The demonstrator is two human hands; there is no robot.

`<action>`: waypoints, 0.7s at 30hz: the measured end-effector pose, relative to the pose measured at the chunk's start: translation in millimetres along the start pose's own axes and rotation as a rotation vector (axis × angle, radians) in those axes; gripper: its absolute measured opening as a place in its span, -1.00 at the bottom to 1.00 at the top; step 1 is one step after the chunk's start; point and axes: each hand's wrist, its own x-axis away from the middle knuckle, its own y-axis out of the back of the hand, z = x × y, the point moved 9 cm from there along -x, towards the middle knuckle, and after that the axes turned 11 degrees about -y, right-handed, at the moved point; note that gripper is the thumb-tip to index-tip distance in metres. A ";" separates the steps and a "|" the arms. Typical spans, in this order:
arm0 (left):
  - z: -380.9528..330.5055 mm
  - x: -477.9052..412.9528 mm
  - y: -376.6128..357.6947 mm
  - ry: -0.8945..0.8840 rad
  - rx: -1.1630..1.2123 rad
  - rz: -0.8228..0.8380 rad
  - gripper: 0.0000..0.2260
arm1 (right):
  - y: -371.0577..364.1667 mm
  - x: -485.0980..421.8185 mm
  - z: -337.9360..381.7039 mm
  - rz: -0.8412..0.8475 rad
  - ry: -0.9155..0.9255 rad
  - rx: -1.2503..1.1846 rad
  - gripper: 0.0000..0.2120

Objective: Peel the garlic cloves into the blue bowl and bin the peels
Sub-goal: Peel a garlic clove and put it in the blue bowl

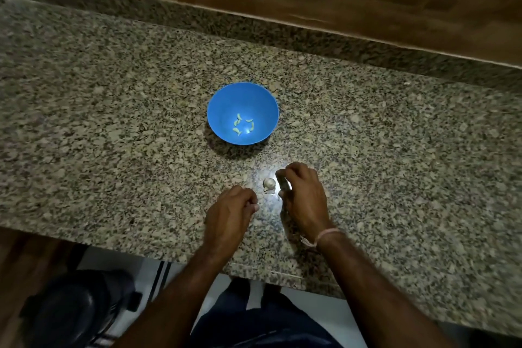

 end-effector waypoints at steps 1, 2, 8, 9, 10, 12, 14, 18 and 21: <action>-0.1 -2.0 -1.4 -0.012 -0.027 0.012 -0.89 | -1.1 -0.6 -0.7 0.001 -0.012 -0.001 -0.57; -0.9 -3.5 -2.4 -0.023 -0.059 0.026 -0.88 | -1.4 -0.6 -1.0 0.001 -0.022 -0.004 -0.56; -10.8 -18.2 28.1 0.003 -0.031 -0.094 -0.86 | 0.6 -0.3 -1.3 0.002 -0.057 -0.051 -0.51; -14.2 -28.4 40.2 0.003 -0.020 -0.148 -0.88 | 0.6 -0.4 -1.4 -0.001 -0.062 -0.053 -0.51; -16.6 -41.5 53.2 0.002 -0.020 -0.202 -0.90 | 0.3 -0.5 -0.5 -0.004 -0.064 -0.051 -0.52; -17.8 -72.0 75.7 -0.001 -0.048 -0.294 -0.94 | -0.1 -0.4 0.8 -0.009 -0.064 -0.045 -0.53; -15.0 -100.4 89.1 0.002 -0.089 -0.331 -0.95 | -0.8 -1.1 0.3 -0.008 -0.072 -0.049 -0.53; 1.3 -133.7 89.5 0.025 -0.152 -0.240 -0.87 | -1.0 -1.9 0.8 -0.019 -0.088 -0.054 -0.50; -3.9 -131.1 96.4 -0.008 -0.175 -0.252 -0.79 | -0.7 -2.7 0.8 -0.034 -0.093 -0.072 -0.52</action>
